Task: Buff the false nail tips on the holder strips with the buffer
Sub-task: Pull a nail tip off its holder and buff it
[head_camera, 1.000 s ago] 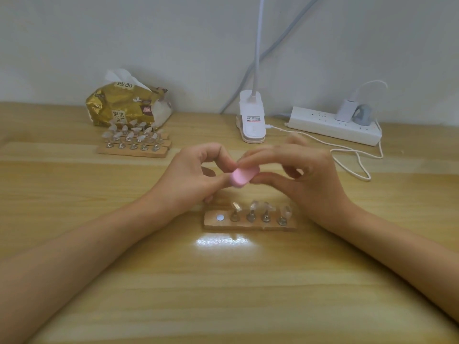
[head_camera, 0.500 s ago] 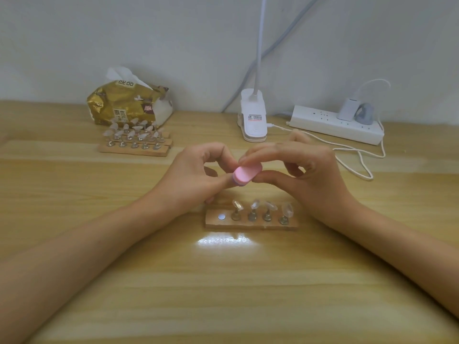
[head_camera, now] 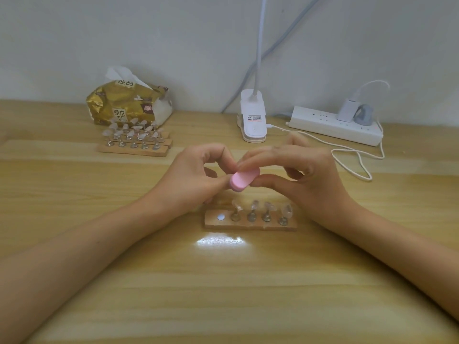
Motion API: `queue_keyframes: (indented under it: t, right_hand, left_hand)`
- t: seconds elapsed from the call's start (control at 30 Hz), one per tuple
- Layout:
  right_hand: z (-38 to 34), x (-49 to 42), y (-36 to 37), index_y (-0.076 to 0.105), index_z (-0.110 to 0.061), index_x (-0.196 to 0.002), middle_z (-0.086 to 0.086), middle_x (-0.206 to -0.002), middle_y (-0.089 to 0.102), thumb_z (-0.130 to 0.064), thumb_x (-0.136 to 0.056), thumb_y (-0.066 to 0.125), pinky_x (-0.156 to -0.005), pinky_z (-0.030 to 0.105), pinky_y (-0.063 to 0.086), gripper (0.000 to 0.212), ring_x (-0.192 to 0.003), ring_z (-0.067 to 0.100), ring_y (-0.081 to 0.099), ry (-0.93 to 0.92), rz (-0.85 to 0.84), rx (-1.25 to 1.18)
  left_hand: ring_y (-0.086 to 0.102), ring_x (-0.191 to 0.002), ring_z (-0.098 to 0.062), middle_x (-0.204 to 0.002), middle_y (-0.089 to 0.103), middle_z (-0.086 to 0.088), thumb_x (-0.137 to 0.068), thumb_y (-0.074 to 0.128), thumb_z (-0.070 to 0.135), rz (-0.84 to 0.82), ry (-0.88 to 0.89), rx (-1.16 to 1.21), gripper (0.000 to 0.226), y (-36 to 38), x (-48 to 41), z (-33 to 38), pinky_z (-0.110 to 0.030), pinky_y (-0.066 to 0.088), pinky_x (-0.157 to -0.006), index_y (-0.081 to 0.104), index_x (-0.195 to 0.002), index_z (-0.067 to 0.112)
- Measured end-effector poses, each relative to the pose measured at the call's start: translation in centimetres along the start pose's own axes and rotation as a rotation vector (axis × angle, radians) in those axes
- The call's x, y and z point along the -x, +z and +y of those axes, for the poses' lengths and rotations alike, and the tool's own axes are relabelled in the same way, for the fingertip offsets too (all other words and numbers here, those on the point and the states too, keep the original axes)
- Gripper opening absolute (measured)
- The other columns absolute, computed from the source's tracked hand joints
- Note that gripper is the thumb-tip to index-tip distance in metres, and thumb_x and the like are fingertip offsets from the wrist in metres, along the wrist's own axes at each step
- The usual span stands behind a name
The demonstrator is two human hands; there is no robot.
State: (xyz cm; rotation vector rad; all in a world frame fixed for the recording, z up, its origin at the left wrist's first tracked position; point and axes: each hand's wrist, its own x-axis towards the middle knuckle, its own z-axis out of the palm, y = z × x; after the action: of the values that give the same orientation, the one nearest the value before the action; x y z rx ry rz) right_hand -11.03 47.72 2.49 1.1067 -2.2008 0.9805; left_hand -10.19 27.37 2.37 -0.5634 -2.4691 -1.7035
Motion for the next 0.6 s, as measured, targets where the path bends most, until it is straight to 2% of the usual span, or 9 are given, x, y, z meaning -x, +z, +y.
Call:
queue_keyframes:
  t: [0.13,0.23,0.37,0.5,0.6]
  right_hand:
    - [0.32,-0.18,-0.39,0.075,-0.022,-0.099,-0.013,-0.104,0.074,-0.02,-0.083,0.077,-0.066,0.014,0.032,0.017,-0.071,0.008,0.042,0.072,0.056,-0.011]
    - [-0.11,-0.05,0.22,0.076,-0.019,-0.099,-0.013,-0.104,0.073,-0.021,-0.083,0.076,-0.069,0.012,0.031,0.015,-0.071,0.0,0.041,-0.046,-0.003,0.002]
    - [0.5,-0.11,-0.28,0.074,-0.026,-0.1,-0.014,-0.104,0.074,-0.019,-0.083,0.078,-0.066,0.014,0.031,0.018,-0.071,0.011,0.042,0.084,0.07,-0.032]
    - [-0.02,0.03,0.08,0.073,-0.027,-0.1,-0.014,-0.104,0.075,-0.02,-0.083,0.078,-0.065,0.015,0.031,0.019,-0.07,0.015,0.04,-0.006,-0.029,-0.015]
    - [0.28,-0.08,-0.41,0.074,-0.025,-0.1,-0.013,-0.104,0.074,-0.02,-0.083,0.077,-0.065,0.015,0.031,0.018,-0.071,0.019,0.043,0.026,0.013,-0.021]
  left_hand:
    - [0.041,-0.036,-0.002,-0.054,0.06,0.021,-0.079,0.078,0.02,0.008,-0.011,-0.007,0.019,-0.05,0.03,0.01,-0.014,0.036,-0.04,0.061,-0.072,0.015]
    - [0.041,-0.037,-0.005,-0.057,0.061,0.019,-0.077,0.076,0.019,0.002,-0.011,-0.007,0.016,-0.07,-0.01,-0.05,-0.017,0.034,-0.042,0.061,-0.071,0.018]
    - [0.043,-0.04,-0.007,-0.065,0.065,0.016,-0.078,0.08,0.019,0.0,-0.016,-0.005,0.018,-0.12,-0.01,-0.12,-0.019,0.036,-0.041,0.063,-0.07,0.018]
    - [0.039,-0.039,-0.005,-0.057,0.061,0.019,-0.077,0.08,0.017,-0.018,-0.005,-0.019,0.021,0.06,0.06,-0.12,-0.014,0.033,-0.041,0.06,-0.069,0.017]
    - [0.042,-0.038,-0.005,-0.062,0.063,0.017,-0.077,0.08,0.017,-0.005,-0.019,-0.021,0.02,0.0,-0.02,-0.08,-0.016,0.034,-0.041,0.062,-0.069,0.018]
